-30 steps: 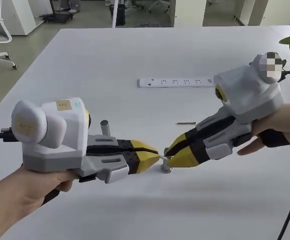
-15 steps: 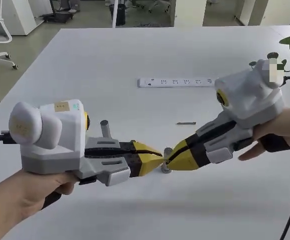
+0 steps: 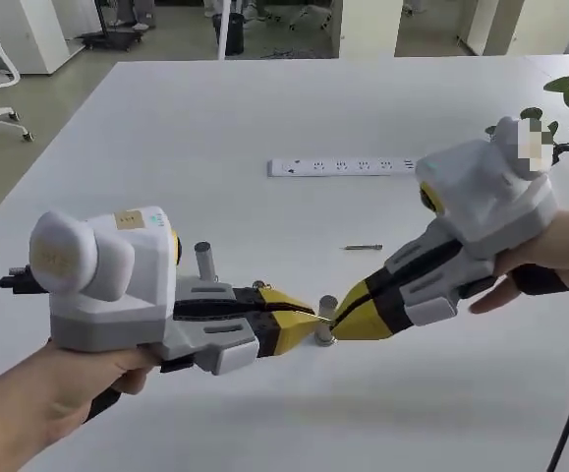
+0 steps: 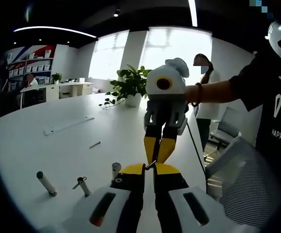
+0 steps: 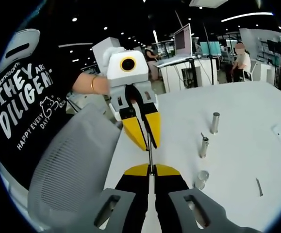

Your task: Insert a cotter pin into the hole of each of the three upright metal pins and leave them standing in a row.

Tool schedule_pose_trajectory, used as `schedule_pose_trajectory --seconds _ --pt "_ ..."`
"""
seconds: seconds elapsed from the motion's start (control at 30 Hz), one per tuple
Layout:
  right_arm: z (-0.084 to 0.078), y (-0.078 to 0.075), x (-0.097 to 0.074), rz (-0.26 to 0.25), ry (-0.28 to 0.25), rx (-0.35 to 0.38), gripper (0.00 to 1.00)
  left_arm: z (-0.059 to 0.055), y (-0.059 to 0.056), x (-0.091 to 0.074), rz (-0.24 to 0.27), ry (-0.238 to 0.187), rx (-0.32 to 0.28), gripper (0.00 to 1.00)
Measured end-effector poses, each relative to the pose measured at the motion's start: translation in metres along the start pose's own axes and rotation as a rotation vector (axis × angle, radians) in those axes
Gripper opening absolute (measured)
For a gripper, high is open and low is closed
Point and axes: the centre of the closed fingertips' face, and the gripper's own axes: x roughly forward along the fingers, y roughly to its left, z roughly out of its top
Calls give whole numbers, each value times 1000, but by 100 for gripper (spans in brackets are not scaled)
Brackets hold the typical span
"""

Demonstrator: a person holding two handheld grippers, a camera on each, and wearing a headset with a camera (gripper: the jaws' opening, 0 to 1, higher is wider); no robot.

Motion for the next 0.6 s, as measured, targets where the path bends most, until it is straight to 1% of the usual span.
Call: schedule_pose_trajectory --seconds 0.07,0.2,0.37,0.43,0.47,0.5,0.6 --pt "-2 -2 -1 -5 11 -8 0 -2 1 1 2 10 -1 4" --pt "-6 -4 -2 -11 22 -8 0 -4 3 1 9 16 2 6" --pt "-14 -13 -6 -50 56 -7 0 -8 5 2 22 24 10 12" --pt "-16 -16 -8 -61 61 4 0 -10 8 3 38 28 16 15" --pt "-19 -19 -10 -73 71 7 0 -12 9 3 49 33 28 17" --pt "-22 -22 -11 -85 87 6 0 -12 11 4 59 35 28 19" --pt "-29 -28 -15 -109 113 5 0 -14 16 5 90 31 23 21"
